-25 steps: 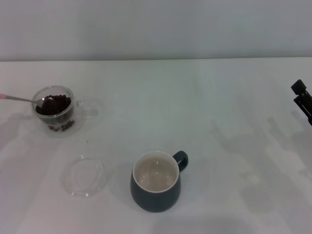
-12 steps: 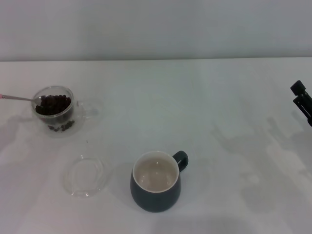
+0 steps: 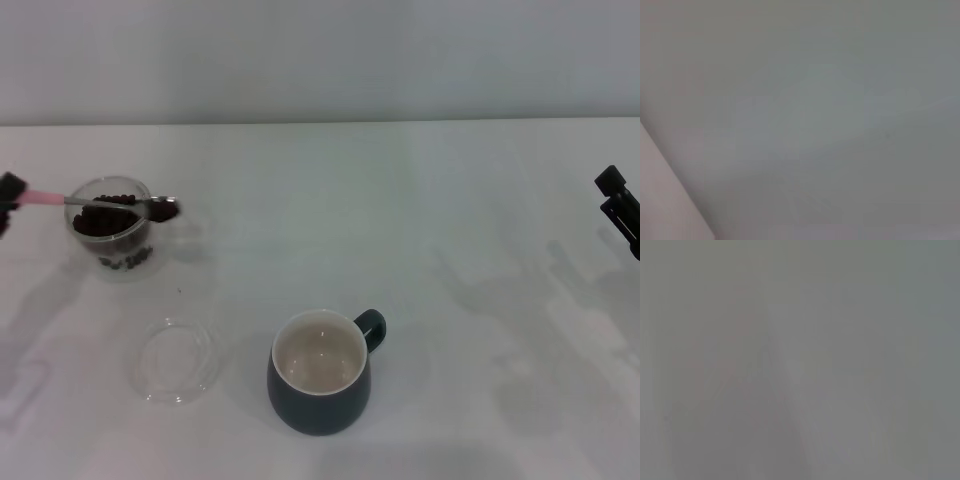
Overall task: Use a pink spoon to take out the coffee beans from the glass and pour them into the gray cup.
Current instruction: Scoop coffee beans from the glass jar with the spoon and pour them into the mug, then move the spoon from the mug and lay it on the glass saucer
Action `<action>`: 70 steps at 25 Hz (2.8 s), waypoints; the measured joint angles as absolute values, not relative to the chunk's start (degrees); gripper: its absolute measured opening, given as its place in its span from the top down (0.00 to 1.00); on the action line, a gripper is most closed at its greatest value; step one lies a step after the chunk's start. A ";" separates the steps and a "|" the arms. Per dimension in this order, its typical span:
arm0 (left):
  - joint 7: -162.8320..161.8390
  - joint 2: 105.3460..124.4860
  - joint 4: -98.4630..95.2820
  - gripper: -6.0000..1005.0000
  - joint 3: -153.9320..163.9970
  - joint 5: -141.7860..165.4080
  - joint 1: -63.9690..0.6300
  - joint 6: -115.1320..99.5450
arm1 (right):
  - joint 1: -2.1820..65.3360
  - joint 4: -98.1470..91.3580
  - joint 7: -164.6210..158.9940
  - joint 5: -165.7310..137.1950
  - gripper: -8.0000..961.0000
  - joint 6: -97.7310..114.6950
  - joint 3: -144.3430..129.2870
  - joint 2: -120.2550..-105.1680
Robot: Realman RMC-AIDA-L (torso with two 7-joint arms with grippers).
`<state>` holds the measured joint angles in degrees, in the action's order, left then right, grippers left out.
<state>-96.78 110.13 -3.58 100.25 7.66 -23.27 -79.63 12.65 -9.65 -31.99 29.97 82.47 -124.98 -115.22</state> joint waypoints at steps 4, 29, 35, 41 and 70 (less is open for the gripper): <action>-99.99 112.34 -3.86 0.86 100.29 9.49 -23.46 -82.47 | 12.79 -9.67 -31.99 29.98 0.10 82.45 -124.98 -115.22; -97.38 113.09 -7.83 0.86 100.37 29.98 -26.97 -82.76 | 12.65 -9.58 -31.90 29.97 0.10 80.65 -125.65 -115.22; -90.07 111.17 -13.64 0.86 100.04 36.98 -28.36 -82.73 | 12.65 -9.59 -31.90 29.97 0.10 80.65 -125.69 -115.22; -89.06 110.34 -13.61 0.86 100.00 39.25 -31.10 -81.38 | 12.66 -9.67 -32.11 29.97 0.10 80.79 -125.91 -115.22; -84.86 109.66 -23.39 0.86 74.97 46.26 -18.64 -89.24 | 12.97 -10.95 -31.90 30.23 0.10 81.27 -126.06 -115.22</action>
